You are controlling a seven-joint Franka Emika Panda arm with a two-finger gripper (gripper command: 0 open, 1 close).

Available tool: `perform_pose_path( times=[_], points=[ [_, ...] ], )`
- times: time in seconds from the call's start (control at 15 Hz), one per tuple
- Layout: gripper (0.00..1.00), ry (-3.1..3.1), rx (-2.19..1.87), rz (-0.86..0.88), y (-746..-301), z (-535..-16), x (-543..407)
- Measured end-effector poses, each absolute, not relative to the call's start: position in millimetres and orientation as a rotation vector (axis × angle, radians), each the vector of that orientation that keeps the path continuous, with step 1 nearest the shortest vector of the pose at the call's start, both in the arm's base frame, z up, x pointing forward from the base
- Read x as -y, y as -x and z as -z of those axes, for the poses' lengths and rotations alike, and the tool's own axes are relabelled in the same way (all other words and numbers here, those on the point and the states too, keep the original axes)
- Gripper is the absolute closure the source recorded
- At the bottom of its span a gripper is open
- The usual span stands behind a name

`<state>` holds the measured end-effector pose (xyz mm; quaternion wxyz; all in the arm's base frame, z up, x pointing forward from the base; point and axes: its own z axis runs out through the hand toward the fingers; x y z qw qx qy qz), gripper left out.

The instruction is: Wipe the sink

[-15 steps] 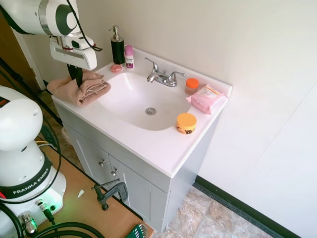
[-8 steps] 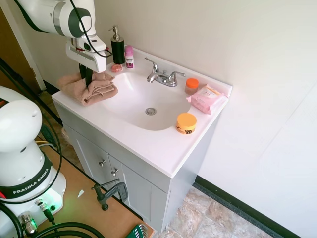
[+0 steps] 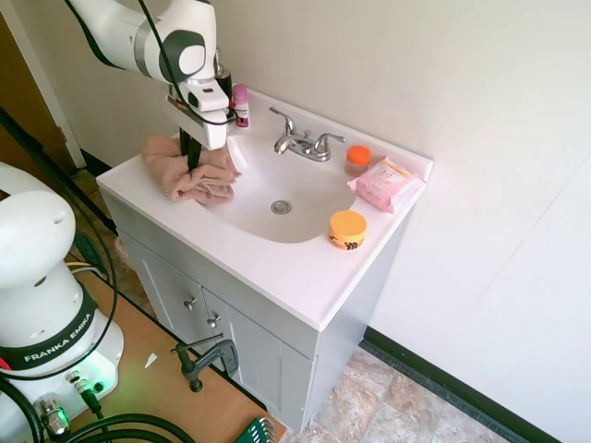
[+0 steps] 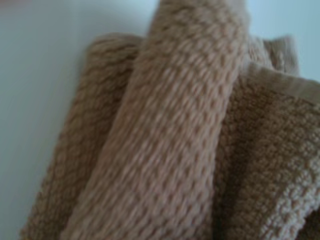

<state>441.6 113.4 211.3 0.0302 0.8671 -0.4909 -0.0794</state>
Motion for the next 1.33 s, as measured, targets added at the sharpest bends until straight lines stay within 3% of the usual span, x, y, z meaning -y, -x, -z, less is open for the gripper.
perform_pose_path(
  times=[0.47, 1.33],
  points=[
    [1.00, -2.615, 1.358, 0.251, -444.1, -183.1, -84.9],
    [1.00, -2.467, 1.030, -0.047, -423.1, -167.4, -26.2]
  ],
)
